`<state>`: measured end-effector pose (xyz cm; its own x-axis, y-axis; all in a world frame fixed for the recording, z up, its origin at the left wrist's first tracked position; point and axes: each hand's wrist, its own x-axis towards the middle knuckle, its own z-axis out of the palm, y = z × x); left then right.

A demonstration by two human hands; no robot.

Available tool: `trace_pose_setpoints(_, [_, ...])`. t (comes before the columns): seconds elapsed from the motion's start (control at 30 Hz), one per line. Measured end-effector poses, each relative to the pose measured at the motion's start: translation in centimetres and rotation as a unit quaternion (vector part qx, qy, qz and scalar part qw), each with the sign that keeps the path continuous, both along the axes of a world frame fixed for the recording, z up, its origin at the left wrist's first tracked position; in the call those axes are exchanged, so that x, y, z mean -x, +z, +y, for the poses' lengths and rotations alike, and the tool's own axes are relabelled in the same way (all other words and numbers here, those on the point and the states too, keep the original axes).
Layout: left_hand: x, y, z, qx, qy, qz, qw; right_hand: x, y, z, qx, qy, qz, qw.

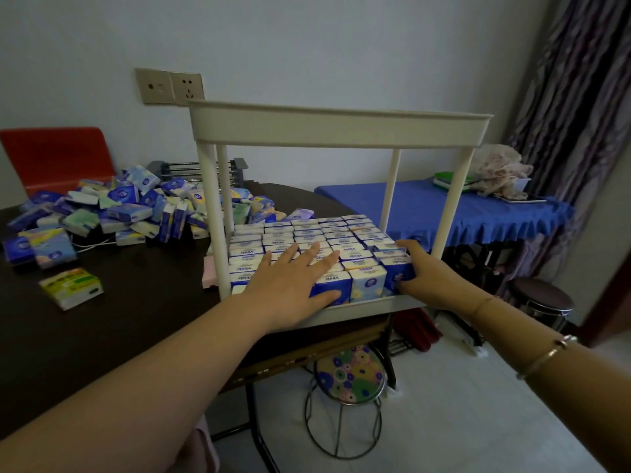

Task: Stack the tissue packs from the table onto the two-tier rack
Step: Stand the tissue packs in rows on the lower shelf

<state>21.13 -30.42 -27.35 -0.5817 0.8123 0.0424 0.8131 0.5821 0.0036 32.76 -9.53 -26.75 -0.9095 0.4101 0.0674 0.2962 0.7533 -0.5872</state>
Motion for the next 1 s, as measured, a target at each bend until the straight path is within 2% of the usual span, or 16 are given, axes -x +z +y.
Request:
trace_pose_setpoints(0.13, [0.0, 0.1, 0.0, 0.003, -0.001, 0.0, 1.0, 0.9, 0.0, 0.5, 0.066, -0.033, 0.005, 0.997])
trace_pose_setpoints(0.27, [-0.1, 0.2, -0.1, 0.004, 0.001, -0.006, 1.0, 0.8, 0.2, 0.3, 0.087, -0.03, -0.016, 0.996])
trace_pose_setpoints(0.37, [-0.6, 0.4, -0.2, -0.006, 0.0, 0.019, 1.0, 0.0, 0.4, -0.7, 0.048, -0.023, 0.007, 0.999])
trace_pose_setpoints(0.47, [-1.4, 0.8, -0.7, -0.029, -0.01, 0.04, 0.999, -1.5, 0.9, -1.9, -0.033, -0.013, 0.065, 0.997])
trace_pose_setpoints(0.57, [-2.5, 1.6, -2.2, -0.086, -0.029, 0.04, 0.995, -2.8, 1.6, -3.5, -0.122, 0.013, 0.115, 0.986])
trace_pose_setpoints(0.67, [-3.7, 2.5, -5.1, -0.188, -0.057, 0.024, 0.98, -3.0, 2.5, -6.5, -0.181, 0.065, 0.156, 0.969])
trace_pose_setpoints(0.83, [-3.9, 3.0, -12.4, -0.311, -0.02, -0.01, 0.95, -1.1, 3.5, -14.3, -0.158, 0.169, 0.177, 0.956])
trace_pose_setpoints(1.0, [-0.6, 2.3, -21.1, -0.381, 0.107, -0.034, 0.918, 1.8, 3.6, -22.7, -0.135, 0.293, 0.171, 0.931])
